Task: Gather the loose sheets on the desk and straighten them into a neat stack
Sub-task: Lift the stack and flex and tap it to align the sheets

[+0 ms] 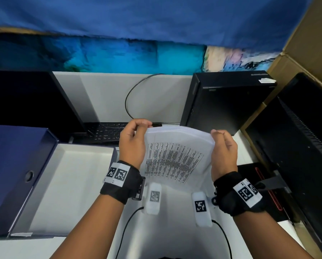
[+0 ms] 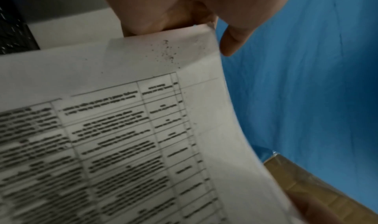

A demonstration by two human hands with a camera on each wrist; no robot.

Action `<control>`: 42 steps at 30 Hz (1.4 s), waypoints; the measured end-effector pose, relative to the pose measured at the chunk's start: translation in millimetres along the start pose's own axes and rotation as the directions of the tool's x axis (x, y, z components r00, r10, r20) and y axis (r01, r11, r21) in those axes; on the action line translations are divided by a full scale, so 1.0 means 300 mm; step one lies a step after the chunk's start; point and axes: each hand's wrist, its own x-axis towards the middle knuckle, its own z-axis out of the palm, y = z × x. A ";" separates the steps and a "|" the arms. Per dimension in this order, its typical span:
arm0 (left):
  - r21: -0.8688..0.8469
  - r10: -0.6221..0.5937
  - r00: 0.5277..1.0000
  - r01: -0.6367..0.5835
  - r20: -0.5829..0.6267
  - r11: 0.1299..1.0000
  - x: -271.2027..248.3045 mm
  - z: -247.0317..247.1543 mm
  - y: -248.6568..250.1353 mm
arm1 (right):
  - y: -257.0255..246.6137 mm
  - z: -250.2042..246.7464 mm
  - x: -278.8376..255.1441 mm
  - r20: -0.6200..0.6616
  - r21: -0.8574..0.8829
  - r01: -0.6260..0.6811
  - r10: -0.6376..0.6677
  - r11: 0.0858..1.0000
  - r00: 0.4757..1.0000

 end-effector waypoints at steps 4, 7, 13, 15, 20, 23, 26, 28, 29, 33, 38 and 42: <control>-0.024 -0.043 0.996 0.045 0.083 0.999 -0.025 -0.023 -0.039 | 0.043 -0.017 -0.016 0.095 0.043 0.046 -0.050 0.998 0.994; -0.146 -0.026 0.963 0.068 0.270 0.987 -0.055 -0.070 -0.103 | 0.125 -0.068 -0.032 0.225 0.146 0.045 -0.077 0.988 0.971; 0.381 -0.124 0.954 0.011 0.272 0.924 -0.094 -0.052 -0.156 | 0.240 -0.077 -0.087 0.269 -0.266 0.180 -0.106 0.947 0.957; 0.411 -0.094 0.970 -0.008 0.226 0.911 -0.093 -0.021 -0.121 | 0.226 -0.054 -0.084 0.225 -0.308 0.197 -0.130 0.931 0.966; 0.350 -0.003 0.980 -0.068 0.198 0.934 -0.054 -0.004 -0.039 | 0.142 -0.045 -0.039 0.151 -0.300 0.213 -0.174 0.930 0.973; 0.285 0.134 0.977 -0.178 0.169 0.942 -0.017 0.006 0.057 | 0.018 -0.026 -0.009 0.126 -0.277 0.347 -0.324 0.896 0.938; 0.201 0.308 0.941 -0.332 0.141 0.922 -0.011 0.016 0.142 | -0.071 -0.014 -0.004 0.112 -0.229 0.474 -0.461 0.850 0.880; 0.186 0.330 0.933 -0.353 0.144 0.917 -0.027 0.016 0.128 | -0.056 -0.013 -0.013 0.124 -0.229 0.489 -0.473 0.842 0.872; 0.192 0.301 0.941 -0.327 0.152 0.925 -0.037 0.013 0.093 | -0.025 -0.016 -0.017 0.143 -0.246 0.479 -0.457 0.843 0.878; 0.247 0.096 0.974 -0.146 0.204 0.958 -0.078 -0.020 -0.078 | 0.121 -0.040 -0.033 0.223 -0.244 0.283 -0.230 0.928 0.947; 0.286 -0.101 0.967 0.030 0.236 0.958 -0.073 -0.075 -0.189 | 0.199 -0.073 -0.025 0.260 -0.154 0.105 -0.062 0.983 0.964; 0.313 -0.137 0.953 0.048 0.269 0.948 -0.056 -0.118 -0.247 | 0.251 -0.106 -0.004 0.294 -0.140 0.083 -0.039 0.987 0.955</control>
